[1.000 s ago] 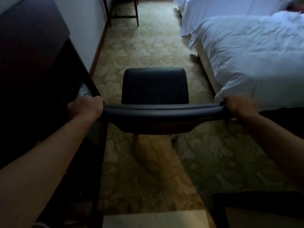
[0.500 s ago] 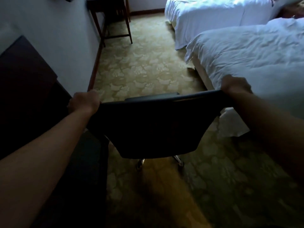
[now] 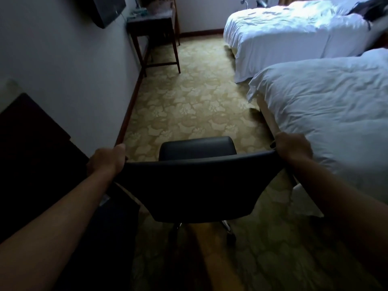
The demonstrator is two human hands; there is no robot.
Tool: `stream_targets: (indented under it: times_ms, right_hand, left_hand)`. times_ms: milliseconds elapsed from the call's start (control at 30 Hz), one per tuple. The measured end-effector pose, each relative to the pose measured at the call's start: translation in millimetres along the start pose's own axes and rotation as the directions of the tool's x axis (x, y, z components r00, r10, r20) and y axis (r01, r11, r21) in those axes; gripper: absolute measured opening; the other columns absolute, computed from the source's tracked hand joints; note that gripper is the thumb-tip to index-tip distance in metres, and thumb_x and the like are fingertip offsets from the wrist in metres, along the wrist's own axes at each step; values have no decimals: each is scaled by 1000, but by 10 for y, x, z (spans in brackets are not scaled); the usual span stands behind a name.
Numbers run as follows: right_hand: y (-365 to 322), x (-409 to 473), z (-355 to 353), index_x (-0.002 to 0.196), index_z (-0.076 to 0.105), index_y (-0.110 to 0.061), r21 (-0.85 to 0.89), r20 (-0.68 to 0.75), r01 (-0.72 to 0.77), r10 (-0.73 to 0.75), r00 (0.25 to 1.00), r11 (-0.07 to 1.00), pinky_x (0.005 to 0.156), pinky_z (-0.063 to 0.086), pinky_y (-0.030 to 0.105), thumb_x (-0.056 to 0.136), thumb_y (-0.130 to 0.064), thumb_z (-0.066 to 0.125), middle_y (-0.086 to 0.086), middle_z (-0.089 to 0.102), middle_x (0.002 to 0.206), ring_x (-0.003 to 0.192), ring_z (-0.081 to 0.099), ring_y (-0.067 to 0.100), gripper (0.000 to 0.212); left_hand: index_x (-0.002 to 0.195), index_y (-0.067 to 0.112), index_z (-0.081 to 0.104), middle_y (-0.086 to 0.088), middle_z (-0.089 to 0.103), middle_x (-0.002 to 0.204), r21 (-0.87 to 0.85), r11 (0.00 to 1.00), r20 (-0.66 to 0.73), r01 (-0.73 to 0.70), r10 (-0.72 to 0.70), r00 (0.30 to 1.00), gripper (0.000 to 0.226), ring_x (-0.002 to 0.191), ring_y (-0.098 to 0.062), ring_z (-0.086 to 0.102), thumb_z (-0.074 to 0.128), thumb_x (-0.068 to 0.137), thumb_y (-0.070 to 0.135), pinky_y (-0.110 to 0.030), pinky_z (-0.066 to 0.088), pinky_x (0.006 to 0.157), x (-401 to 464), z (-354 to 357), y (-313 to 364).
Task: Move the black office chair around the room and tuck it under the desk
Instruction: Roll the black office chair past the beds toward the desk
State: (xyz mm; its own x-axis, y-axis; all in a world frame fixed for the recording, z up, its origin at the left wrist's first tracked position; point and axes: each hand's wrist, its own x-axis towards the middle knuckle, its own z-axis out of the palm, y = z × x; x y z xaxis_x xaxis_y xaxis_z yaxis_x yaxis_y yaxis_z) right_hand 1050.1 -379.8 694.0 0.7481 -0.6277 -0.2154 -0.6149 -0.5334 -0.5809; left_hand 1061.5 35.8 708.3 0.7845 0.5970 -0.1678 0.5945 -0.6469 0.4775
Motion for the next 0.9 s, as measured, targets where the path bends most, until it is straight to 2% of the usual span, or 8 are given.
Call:
stream_targets:
  times_ms: [233,300,400,467,567,633,767,900]
  right_hand:
    - [-383,398,121,116,65,3,-16,-61,3,-4,998,1000,78,35,36,86,-34,47,28,60,121,110,56,41,50]
    - [-490,408,147,104,73,-6,-32,-123,110,-113,986,993,76,37,36,83,-36,46,24,66,110,102,59,41,45]
    - [-760,232,339,83,71,-13,-116,-202,366,-383,902,923,63,35,33,76,-39,40,15,69,81,70,56,32,41]
    - [-1055,152,565,73,65,-18,-250,-166,481,-527,833,840,60,34,32,77,-41,39,9,64,70,63,55,30,36]
    - [-1378,249,706,67,62,-20,-289,-104,462,-507,856,839,59,34,31,75,-44,37,5,61,67,62,53,27,35]
    - [-1475,460,715,69,66,-20,-327,-59,419,-461,886,847,55,29,29,76,-42,38,8,66,74,60,48,25,36]
    - [-1774,832,711,71,65,-24,-378,6,352,-378,926,856,64,31,33,77,-42,39,13,69,93,74,53,28,32]
    - [-2098,1138,835,67,60,-23,-382,14,352,-376,926,854,59,29,31,71,-46,34,8,58,79,66,49,25,36]
  left_hand:
    - [115,-1,67,-27,63,122,12,1000,-28,-16,16,999,66,107,-44,60,46,83,53,-41,47,85,473,98,377]
    - [114,3,68,-24,64,120,13,1000,-2,-8,8,1000,64,105,-43,61,46,82,53,-42,50,89,625,107,487]
    - [114,3,68,-23,65,118,17,1000,25,5,-6,1000,59,103,-42,61,46,84,49,-41,50,85,916,100,644]
    - [101,5,71,-22,67,109,13,993,18,-114,114,993,46,96,-42,62,46,87,41,-38,48,76,1156,83,788]
    - [55,12,56,-10,63,66,-41,901,-51,-432,430,901,34,66,-34,59,50,84,29,-28,34,54,1333,134,969]
    - [49,13,48,-2,52,52,-91,858,-111,-506,496,861,37,52,-28,51,48,81,31,-26,27,49,1429,207,1114]
    - [50,14,50,0,53,52,-113,848,-96,-517,508,856,41,54,-27,52,50,85,34,-27,26,50,1716,291,1427]
    - [58,13,61,-3,62,63,-89,855,-25,-510,510,860,36,64,-30,58,50,84,35,-30,36,55,2177,356,1752]
